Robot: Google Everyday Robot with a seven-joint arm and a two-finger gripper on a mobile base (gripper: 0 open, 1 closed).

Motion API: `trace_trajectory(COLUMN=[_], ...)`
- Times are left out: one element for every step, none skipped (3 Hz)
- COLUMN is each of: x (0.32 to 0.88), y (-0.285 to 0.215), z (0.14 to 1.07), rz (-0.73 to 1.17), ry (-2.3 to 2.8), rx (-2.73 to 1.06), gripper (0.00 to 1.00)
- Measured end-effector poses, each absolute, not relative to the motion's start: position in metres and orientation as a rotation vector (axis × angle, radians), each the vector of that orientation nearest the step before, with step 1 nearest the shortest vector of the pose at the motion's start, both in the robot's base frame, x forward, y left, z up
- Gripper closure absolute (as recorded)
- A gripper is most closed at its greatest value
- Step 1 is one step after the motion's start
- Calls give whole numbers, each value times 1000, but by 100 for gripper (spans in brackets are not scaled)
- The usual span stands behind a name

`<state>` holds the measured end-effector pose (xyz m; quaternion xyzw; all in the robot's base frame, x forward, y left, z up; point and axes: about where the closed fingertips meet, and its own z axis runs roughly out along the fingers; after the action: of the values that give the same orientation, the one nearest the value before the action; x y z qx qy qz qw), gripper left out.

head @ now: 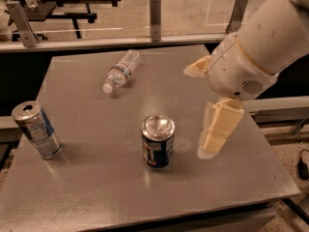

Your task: Pick pepsi can

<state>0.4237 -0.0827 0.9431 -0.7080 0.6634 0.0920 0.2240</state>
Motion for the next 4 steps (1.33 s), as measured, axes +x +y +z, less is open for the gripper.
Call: trace_trajectory(x=[419, 412, 408, 409], y=[-54, -26, -13, -7], z=[928, 913, 904, 899], rz=[303, 365, 397, 417], ry=[1759, 1695, 1663, 1642], rx=[-1993, -2031, -2052, -2075], gripper=[0, 0, 0, 23])
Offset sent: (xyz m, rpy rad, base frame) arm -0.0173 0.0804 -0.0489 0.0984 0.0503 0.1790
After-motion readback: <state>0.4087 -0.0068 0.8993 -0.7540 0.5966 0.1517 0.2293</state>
